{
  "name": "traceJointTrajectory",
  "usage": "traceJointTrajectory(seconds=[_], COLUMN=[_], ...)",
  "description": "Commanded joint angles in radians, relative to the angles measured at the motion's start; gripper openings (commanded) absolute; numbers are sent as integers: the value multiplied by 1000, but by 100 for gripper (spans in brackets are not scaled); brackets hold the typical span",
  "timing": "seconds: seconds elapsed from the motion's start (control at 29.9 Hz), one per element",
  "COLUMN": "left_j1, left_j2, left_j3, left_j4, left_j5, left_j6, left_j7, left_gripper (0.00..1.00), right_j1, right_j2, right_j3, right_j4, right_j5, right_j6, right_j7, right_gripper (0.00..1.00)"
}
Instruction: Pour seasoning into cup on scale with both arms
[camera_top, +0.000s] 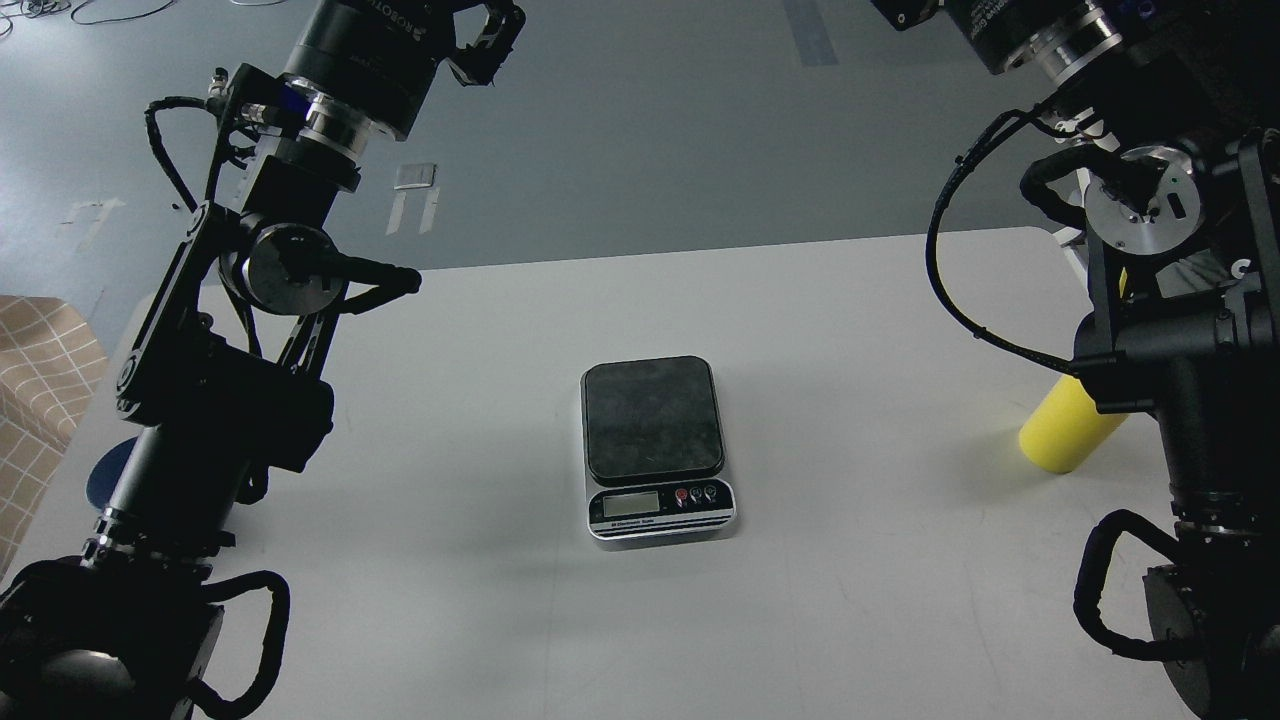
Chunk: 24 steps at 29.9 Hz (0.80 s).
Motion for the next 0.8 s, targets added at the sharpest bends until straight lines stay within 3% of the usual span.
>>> traceJointTrajectory(seconds=[0.0,0.4,0.77], left_j1=[9,63,57], left_j2=[-7,19,14], left_j3=[3,0,-7], left_j4=[0,11,12], left_j5=[2,2,2], left_j6=[-7,-96,-90], left_j7=[2,-7,-8], left_gripper=[99,99,99], right_j1=[-5,-20,-38], right_j2=[5,1,5], right_j3=[-10,-2,-6], right_j4=[1,-2,-1], right_j5=[-2,3,3], right_j6=[0,0,0], right_j7=[0,0,0], right_gripper=[99,99,99])
